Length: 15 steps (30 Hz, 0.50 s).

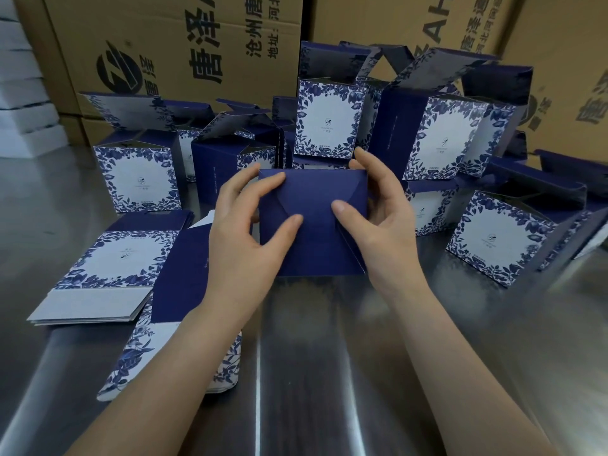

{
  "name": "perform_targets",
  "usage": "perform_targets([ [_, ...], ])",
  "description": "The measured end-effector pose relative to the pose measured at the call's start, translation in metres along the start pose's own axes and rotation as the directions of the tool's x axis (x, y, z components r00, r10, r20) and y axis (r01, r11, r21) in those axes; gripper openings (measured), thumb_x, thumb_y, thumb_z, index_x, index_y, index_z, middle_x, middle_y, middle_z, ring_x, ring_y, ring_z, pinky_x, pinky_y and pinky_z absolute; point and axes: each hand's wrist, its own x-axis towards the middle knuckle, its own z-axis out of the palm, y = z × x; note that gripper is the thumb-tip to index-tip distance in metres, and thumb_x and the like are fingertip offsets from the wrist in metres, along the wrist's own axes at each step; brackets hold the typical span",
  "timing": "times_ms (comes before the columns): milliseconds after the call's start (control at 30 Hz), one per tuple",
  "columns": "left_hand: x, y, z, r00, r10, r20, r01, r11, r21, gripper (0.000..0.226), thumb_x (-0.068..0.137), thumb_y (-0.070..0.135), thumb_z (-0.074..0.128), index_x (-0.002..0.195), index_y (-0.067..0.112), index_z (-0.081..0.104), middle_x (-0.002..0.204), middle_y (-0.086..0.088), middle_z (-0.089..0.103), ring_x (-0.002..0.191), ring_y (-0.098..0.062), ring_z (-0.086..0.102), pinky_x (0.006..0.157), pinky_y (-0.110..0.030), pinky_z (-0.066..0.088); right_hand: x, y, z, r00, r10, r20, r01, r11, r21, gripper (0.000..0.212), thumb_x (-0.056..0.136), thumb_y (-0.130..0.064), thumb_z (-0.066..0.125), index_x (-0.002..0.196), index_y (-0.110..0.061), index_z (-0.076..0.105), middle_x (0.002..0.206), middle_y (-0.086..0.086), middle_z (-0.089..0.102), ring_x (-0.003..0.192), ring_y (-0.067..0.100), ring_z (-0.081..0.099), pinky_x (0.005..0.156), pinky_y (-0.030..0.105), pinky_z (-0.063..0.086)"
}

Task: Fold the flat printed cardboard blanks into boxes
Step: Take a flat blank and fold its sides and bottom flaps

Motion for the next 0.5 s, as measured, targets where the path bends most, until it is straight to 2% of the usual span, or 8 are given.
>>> perform_targets([
  [33, -0.0002, -0.0002, 0.0005, 1.0, -0.002, -0.003, 0.003, 1.0, 0.011, 0.05, 0.085, 0.016, 0.075, 0.129, 0.029, 0.056, 0.142, 0.008, 0.044, 0.131, -0.004, 0.043, 0.103, -0.029, 0.043, 0.0, -0.0002, 0.0002, 1.0, 0.002, 0.002, -0.002, 1.0, -0.004, 0.057, 0.082, -0.008, 0.067, 0.13, -0.035, 0.051, 0.137, 0.005, 0.052, 0.126, 0.012, 0.052, 0.1, 0.027, 0.044],
  [100, -0.0003, -0.0006, 0.0013, 1.0, 0.002, -0.008, -0.002, 1.0, 0.029, 0.058, 0.084, 0.015, 0.076, 0.135, 0.029, 0.052, 0.143, 0.011, 0.044, 0.132, -0.011, 0.045, 0.105, -0.038, 0.044, -0.0004, -0.0001, 0.0011, 1.0, -0.01, 0.002, 0.01, 0.999, -0.045, 0.058, 0.083, -0.007, 0.067, 0.13, -0.036, 0.05, 0.137, 0.004, 0.051, 0.128, 0.014, 0.05, 0.105, 0.034, 0.044],
  [167, 0.0002, -0.0011, 0.001, 1.0, -0.016, -0.019, 0.017, 0.999, 0.034, 0.066, 0.084, 0.016, 0.076, 0.141, 0.031, 0.047, 0.141, 0.016, 0.045, 0.131, -0.011, 0.045, 0.103, -0.037, 0.045, -0.0008, -0.0006, 0.0022, 0.999, -0.048, 0.002, 0.048, 0.991, -0.127, 0.057, 0.082, -0.006, 0.066, 0.128, -0.035, 0.05, 0.136, 0.003, 0.052, 0.129, 0.017, 0.049, 0.108, 0.044, 0.042],
  [233, 0.0013, -0.0014, -0.0005, 0.999, -0.047, -0.025, 0.048, 0.998, 0.027, 0.071, 0.083, 0.016, 0.077, 0.143, 0.033, 0.044, 0.138, 0.02, 0.046, 0.128, -0.01, 0.047, 0.102, -0.035, 0.046, -0.0007, -0.0024, 0.0026, 0.996, -0.087, 0.02, 0.089, 0.974, -0.21, 0.055, 0.082, -0.007, 0.067, 0.127, -0.033, 0.05, 0.135, 0.001, 0.052, 0.129, 0.019, 0.048, 0.107, 0.048, 0.041],
  [400, 0.0028, -0.0009, -0.0025, 0.999, -0.018, -0.029, 0.018, 0.999, 0.028, 0.067, 0.081, 0.015, 0.079, 0.14, 0.027, 0.05, 0.136, 0.016, 0.049, 0.127, -0.012, 0.049, 0.103, -0.04, 0.046, 0.0012, -0.0077, -0.0044, 0.979, -0.11, 0.17, 0.175, 0.886, -0.43, 0.065, 0.076, -0.016, 0.077, 0.133, -0.026, 0.047, 0.134, -0.001, 0.045, 0.131, 0.013, 0.041, 0.113, 0.035, 0.034],
  [500, 0.0029, -0.0011, -0.0024, 0.999, 0.014, -0.037, -0.012, 0.999, 0.051, 0.065, 0.079, 0.014, 0.08, 0.137, 0.026, 0.052, 0.132, 0.018, 0.05, 0.124, -0.013, 0.051, 0.101, -0.04, 0.047, 0.001, -0.0087, -0.0059, 0.98, -0.11, 0.164, 0.176, 0.864, -0.471, 0.066, 0.074, -0.014, 0.082, 0.132, -0.022, 0.051, 0.133, 0.001, 0.047, 0.129, 0.017, 0.042, 0.111, 0.034, 0.035],
])
